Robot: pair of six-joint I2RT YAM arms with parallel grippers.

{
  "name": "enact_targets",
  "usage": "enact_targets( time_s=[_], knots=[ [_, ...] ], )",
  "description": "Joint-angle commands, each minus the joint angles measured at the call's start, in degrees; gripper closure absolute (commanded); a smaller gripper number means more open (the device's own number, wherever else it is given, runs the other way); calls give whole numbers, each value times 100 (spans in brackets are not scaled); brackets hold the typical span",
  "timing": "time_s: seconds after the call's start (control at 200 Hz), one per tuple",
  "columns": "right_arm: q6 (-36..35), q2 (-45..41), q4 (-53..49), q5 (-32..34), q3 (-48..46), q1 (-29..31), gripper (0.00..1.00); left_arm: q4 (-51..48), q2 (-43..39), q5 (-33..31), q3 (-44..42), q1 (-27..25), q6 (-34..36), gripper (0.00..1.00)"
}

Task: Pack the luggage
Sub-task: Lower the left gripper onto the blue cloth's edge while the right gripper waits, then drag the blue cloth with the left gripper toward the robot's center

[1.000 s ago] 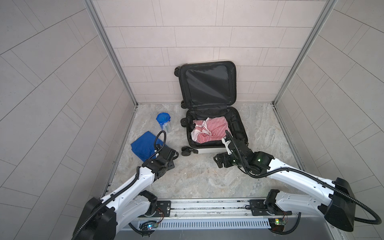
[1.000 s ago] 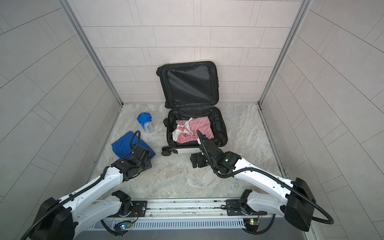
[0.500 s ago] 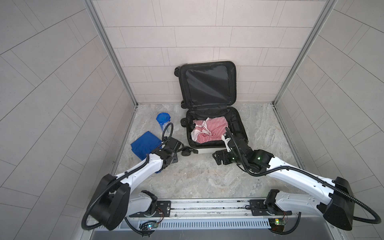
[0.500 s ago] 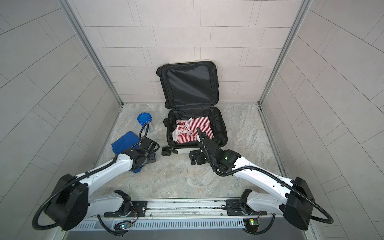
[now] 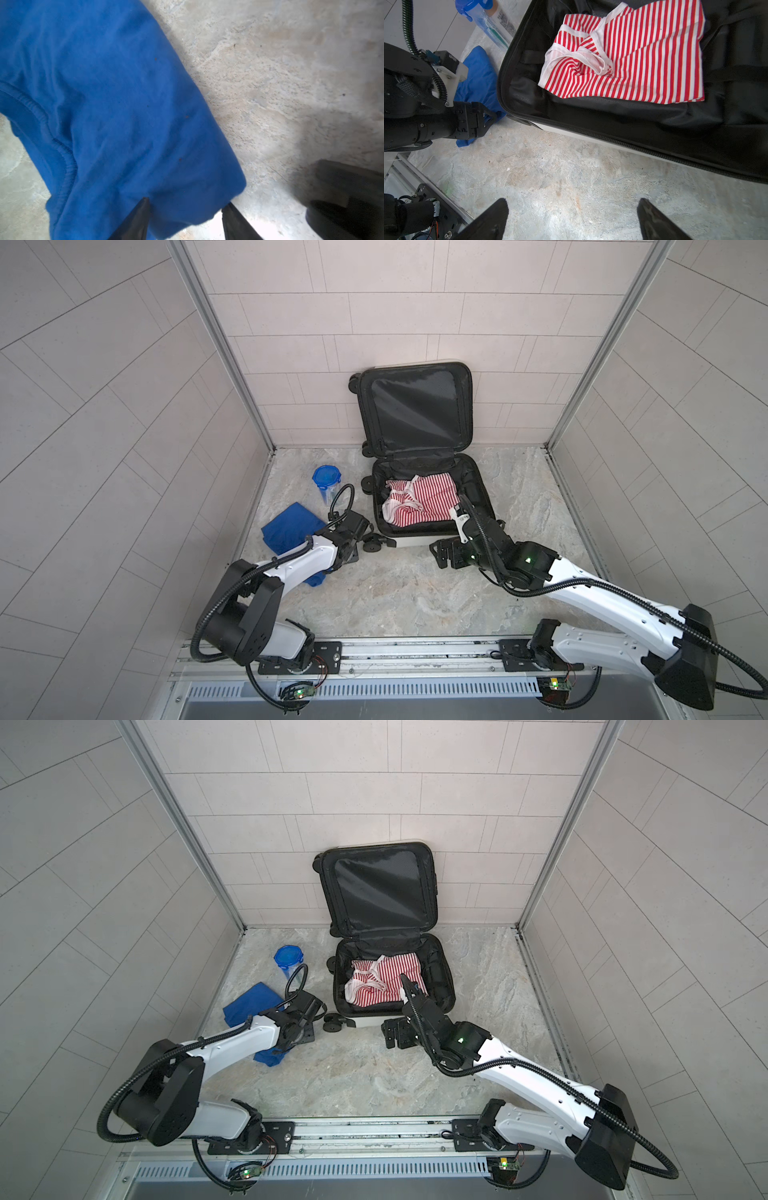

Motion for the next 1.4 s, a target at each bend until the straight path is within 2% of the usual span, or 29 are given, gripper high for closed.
enact_targets(
  time_s=[0.0, 0.11, 0.24, 0.535, 0.746, 1.096, 1.246, 1.391],
  knots=[
    [78, -75, -122, 123, 162, 11, 1, 133, 105, -242, -114, 38, -219, 41],
    [117, -85, -107, 92, 157, 11, 1, 257, 177, -160, -162, 155, -218, 44],
    [129, -140, -120, 87, 146, 10, 2, 350, 222, -48, -181, 306, -226, 53],
    [122, -191, -238, 168, 168, 11, 2, 312, 238, 211, -164, 444, -213, 87],
    [48, -217, -346, 280, 234, -2, 2, -165, -200, 478, -194, 436, -107, 100],
    [-26, -203, -361, 333, 272, -100, 2, -703, -1451, 1326, -771, 368, -159, 100],
    [-51, -230, -418, 359, 298, -143, 2, -916, -1864, 1539, -932, 134, -297, 100],
    [-77, -313, -477, 419, 284, -190, 3, -1088, -2081, 1683, -964, -345, -555, 100]
  ],
)
